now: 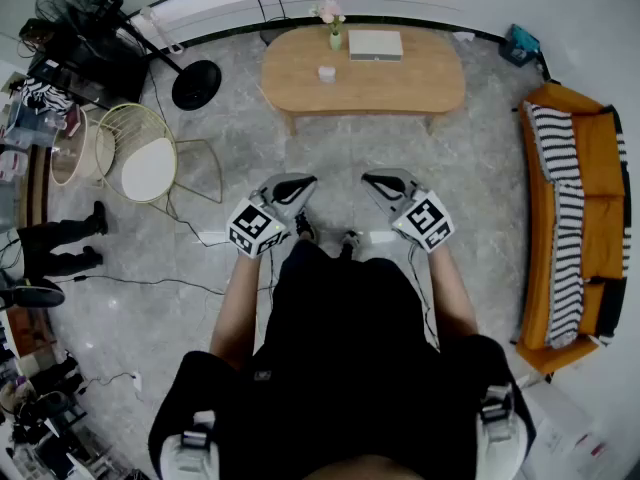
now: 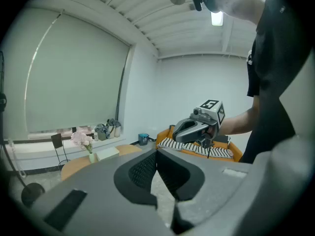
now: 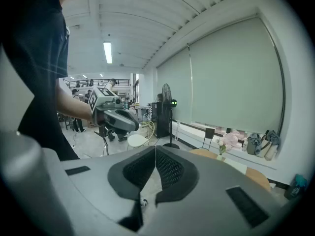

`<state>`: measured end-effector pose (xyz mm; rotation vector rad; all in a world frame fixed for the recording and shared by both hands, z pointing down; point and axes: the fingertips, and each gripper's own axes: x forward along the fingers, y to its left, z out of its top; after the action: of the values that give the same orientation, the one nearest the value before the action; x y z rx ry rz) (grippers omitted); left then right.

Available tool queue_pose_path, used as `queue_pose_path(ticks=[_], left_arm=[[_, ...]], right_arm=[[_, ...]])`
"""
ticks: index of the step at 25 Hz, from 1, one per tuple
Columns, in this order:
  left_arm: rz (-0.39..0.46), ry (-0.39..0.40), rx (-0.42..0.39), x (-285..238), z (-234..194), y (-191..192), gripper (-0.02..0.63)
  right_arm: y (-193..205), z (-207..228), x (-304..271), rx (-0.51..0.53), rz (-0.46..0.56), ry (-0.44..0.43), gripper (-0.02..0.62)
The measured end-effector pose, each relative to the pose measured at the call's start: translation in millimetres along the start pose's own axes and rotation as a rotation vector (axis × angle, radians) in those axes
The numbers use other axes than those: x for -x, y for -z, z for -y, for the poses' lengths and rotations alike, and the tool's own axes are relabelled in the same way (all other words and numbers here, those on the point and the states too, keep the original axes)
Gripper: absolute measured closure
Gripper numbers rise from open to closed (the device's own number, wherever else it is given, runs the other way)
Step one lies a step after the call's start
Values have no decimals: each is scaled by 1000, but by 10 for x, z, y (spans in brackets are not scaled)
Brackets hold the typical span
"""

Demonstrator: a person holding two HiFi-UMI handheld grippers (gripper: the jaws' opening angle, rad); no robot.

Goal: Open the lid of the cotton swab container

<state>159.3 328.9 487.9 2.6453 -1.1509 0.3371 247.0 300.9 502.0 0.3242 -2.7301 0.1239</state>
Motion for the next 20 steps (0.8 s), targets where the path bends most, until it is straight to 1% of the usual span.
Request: queue_pose_path(ticks=[6,13,20], left_arm=[[8,1,2,24,89,50,606],[16,-11,6,103,56,36,606],[12,-9,12,150,51,102,606]], right_arm=[[106,-73,28,-1,-24,-2,598],[99,-165,-21,-6,-41,-18,600],[166,-162,-55,12,-73,15,600]])
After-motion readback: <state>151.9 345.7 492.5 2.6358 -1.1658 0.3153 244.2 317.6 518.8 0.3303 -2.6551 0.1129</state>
